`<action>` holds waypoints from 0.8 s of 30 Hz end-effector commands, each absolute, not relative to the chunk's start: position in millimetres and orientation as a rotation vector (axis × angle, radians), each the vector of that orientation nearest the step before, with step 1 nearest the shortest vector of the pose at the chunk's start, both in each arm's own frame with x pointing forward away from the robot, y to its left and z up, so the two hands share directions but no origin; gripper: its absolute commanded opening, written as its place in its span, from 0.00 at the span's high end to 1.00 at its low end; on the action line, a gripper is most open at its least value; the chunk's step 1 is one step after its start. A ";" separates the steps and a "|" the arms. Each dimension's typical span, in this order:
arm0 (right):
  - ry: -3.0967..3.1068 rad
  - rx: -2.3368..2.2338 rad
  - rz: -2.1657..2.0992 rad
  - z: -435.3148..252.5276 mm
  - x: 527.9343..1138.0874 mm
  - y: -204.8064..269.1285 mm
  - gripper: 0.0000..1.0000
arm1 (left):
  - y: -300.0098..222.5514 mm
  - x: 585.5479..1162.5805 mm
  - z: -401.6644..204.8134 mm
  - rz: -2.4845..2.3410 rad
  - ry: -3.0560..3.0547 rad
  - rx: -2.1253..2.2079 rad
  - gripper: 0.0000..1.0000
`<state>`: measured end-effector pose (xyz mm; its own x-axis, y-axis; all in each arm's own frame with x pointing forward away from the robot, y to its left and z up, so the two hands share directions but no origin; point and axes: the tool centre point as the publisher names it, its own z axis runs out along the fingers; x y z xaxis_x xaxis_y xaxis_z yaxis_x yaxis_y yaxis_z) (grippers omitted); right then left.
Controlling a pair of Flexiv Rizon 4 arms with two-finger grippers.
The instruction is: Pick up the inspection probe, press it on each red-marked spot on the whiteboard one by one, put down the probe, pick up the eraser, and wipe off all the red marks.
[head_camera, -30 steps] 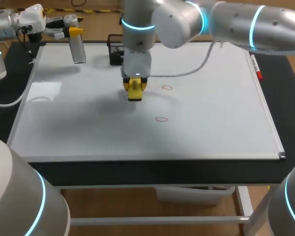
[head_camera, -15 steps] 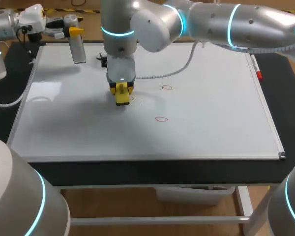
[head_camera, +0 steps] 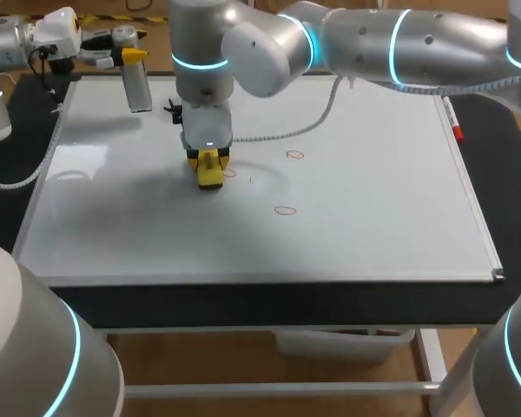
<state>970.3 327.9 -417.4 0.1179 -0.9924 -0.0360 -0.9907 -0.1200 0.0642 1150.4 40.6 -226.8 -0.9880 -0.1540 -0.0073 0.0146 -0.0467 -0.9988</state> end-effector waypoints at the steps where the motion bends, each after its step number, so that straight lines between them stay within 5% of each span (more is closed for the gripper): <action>1: -2.063 2.332 -0.103 -419.1 971.1 329.2 1.00 | 41.0 1152.4 -226.4 -2.190 2.086 -0.148 1.00; 24: -2.077 2.295 -0.091 -429.2 971.7 312.2 1.00 | 41.0 1152.4 -226.4 -2.190 2.086 -0.148 1.00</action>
